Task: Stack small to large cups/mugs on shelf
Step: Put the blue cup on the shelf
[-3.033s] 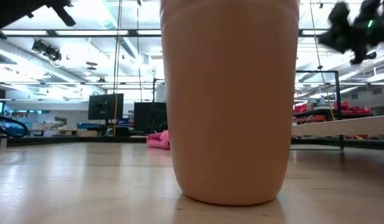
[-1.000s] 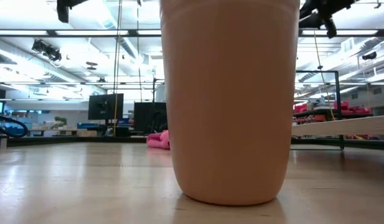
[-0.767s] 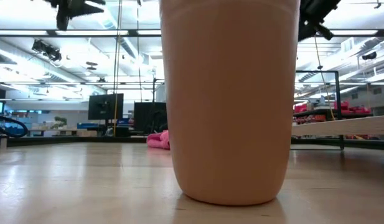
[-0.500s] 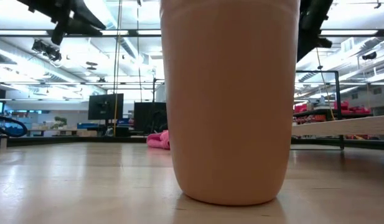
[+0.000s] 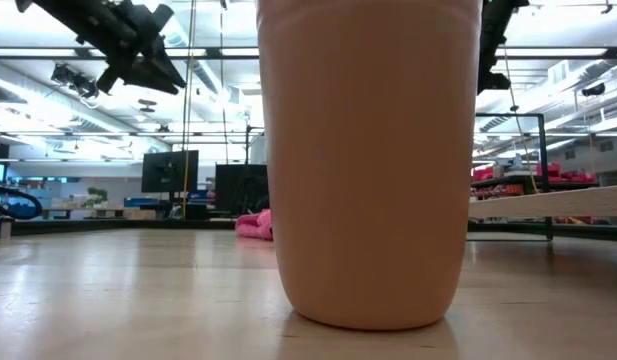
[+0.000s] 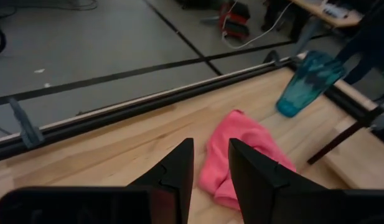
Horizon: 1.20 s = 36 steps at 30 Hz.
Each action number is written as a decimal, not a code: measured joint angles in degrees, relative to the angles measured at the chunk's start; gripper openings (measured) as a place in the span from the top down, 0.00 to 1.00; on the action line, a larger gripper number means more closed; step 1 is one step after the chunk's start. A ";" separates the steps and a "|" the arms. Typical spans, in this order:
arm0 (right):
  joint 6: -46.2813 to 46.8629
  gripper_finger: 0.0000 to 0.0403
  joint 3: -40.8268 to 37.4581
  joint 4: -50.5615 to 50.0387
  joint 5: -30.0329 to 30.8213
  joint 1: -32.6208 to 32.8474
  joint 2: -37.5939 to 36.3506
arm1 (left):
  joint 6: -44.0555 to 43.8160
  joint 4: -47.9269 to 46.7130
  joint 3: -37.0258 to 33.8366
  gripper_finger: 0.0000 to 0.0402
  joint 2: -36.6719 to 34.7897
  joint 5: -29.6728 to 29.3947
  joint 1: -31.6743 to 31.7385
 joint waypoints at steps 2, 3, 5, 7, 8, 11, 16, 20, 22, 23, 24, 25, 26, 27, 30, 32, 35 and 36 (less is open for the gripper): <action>2.42 0.71 -0.01 0.01 0.52 0.37 1.07 | -0.02 0.04 0.00 0.73 1.52 -0.02 0.33; 3.54 0.70 -0.01 0.00 1.08 0.38 1.69 | -0.02 0.04 0.00 0.73 2.26 0.02 0.50; 5.21 0.70 -0.01 0.00 2.65 0.33 2.85 | -0.05 0.04 0.00 0.73 3.57 0.84 0.85; 5.80 0.70 -0.01 -0.02 3.40 0.27 3.98 | -0.08 0.04 0.00 0.73 4.86 2.04 1.17; 5.83 0.70 -0.01 -0.02 3.62 0.27 4.54 | -0.15 0.06 0.00 0.73 5.45 2.74 1.28; 5.81 0.70 -0.01 -0.53 3.67 0.75 6.18 | -0.49 0.04 0.00 0.73 7.17 4.18 1.41; 4.91 0.70 -1.56 -0.46 5.57 2.91 8.29 | -0.50 0.09 0.00 0.73 9.06 4.42 1.41; 4.79 0.70 -4.01 -0.07 7.62 3.70 8.77 | -0.50 0.24 0.00 0.73 9.74 4.42 1.41; 4.80 0.70 -5.40 0.37 8.03 3.70 8.77 | -0.52 0.27 -0.02 0.73 9.80 4.42 1.42; 4.80 0.70 -6.09 1.02 8.09 3.69 8.77 | -0.52 0.38 -0.02 0.73 9.79 4.42 1.41; 4.80 0.70 -6.78 1.77 8.23 3.68 8.77 | -0.52 0.53 -0.01 0.73 9.79 4.42 1.43; 4.80 0.70 -7.36 2.41 8.23 3.68 8.77 | -0.52 0.58 -0.02 0.73 9.79 4.42 1.43; 4.80 0.70 -7.97 3.32 8.23 3.68 8.77 | -0.52 0.80 -0.02 0.73 9.79 4.42 1.43; 4.82 0.70 -8.43 4.26 8.23 3.68 8.77 | -0.54 1.04 -0.02 0.73 9.79 4.44 1.43; 5.62 0.70 -9.10 5.81 8.23 3.68 8.77 | -0.54 1.20 -0.02 0.73 9.79 4.43 1.43; 6.31 0.70 -9.10 6.39 8.23 3.68 8.77 | -0.54 1.25 -0.02 0.73 9.79 4.42 1.41; 6.47 0.70 -9.10 6.73 8.49 3.68 8.79 | -0.54 1.29 -0.02 0.73 9.79 4.42 1.42; 6.59 0.70 -9.10 6.71 9.05 3.68 8.94 | -0.54 1.31 -0.02 0.73 9.79 4.42 1.43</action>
